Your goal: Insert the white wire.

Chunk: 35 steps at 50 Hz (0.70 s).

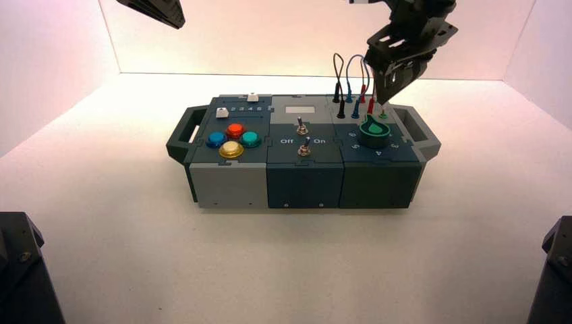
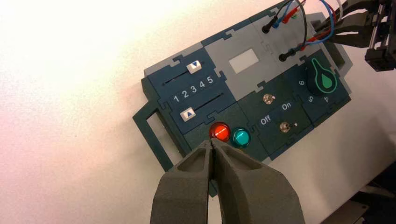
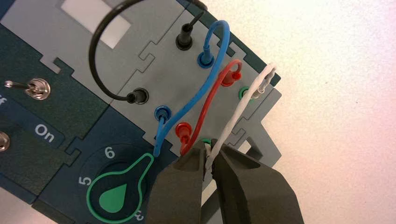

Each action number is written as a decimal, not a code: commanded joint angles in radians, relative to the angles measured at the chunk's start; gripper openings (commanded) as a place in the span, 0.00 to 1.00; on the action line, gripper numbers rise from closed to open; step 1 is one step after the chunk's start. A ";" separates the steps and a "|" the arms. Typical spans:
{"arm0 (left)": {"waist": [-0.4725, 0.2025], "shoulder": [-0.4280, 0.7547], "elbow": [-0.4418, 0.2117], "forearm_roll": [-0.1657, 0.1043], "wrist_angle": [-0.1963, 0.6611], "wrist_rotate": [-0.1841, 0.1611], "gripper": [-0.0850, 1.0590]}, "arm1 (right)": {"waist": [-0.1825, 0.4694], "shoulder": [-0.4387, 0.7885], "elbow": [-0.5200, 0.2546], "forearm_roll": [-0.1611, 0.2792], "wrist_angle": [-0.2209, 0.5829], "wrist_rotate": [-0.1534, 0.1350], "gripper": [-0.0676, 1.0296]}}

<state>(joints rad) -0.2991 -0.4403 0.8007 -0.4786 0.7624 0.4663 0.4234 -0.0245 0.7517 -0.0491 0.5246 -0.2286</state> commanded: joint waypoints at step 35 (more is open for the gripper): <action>0.003 -0.017 -0.011 -0.002 -0.006 0.006 0.05 | 0.002 0.021 -0.023 -0.066 0.078 0.003 0.04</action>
<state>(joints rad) -0.2991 -0.4433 0.8007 -0.4771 0.7624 0.4663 0.4310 -0.0031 0.7271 -0.1043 0.5860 -0.2270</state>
